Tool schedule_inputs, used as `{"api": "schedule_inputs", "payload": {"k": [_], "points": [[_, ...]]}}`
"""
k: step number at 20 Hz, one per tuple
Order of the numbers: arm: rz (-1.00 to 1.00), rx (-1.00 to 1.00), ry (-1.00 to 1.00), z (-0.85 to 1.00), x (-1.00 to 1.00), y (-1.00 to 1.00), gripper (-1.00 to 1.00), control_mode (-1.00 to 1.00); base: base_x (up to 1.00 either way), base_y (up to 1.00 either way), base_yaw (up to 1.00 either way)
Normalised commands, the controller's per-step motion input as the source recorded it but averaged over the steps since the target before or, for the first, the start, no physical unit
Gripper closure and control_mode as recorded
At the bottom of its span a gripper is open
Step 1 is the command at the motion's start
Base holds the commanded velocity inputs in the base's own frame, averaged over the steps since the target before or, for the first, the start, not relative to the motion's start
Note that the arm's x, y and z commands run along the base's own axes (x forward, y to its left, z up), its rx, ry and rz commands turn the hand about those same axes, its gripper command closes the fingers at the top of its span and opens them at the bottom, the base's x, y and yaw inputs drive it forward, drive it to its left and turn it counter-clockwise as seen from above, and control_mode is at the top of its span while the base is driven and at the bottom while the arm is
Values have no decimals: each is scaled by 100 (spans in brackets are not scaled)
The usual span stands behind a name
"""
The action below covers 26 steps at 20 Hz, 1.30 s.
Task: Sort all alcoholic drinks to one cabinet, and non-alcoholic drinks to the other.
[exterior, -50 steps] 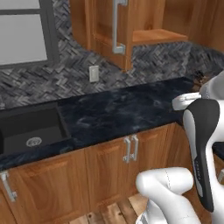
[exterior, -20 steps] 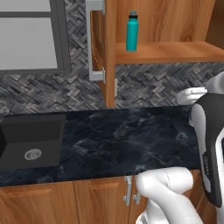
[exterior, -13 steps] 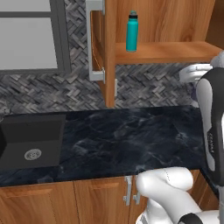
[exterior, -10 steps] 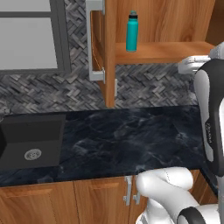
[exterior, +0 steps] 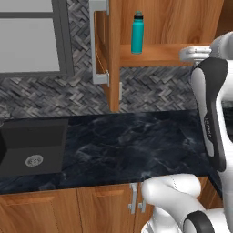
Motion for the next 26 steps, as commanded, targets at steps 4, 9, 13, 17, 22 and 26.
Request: {"api": "schedule_inputs", "payload": {"k": [4, 9, 13, 17, 22, 26], "points": [[-7, 0, 0, 65, 32, 0, 100, -100, 0, 0, 0], [-7, 0, 0, 18, 60, -18, 100, -100, 0, 0, 0], [-3, 0, 0, -8, 71, -16, 100, -100, 0, 0, 0], [-3, 0, 0, -5, 84, -23, 100, -100, 0, 0, 0], [-2, 0, 0, -14, 73, -26, 100, -100, 0, 0, 0], [-1, 0, 0, -15, 74, -19, 100, -100, 0, 0, 0]]}}
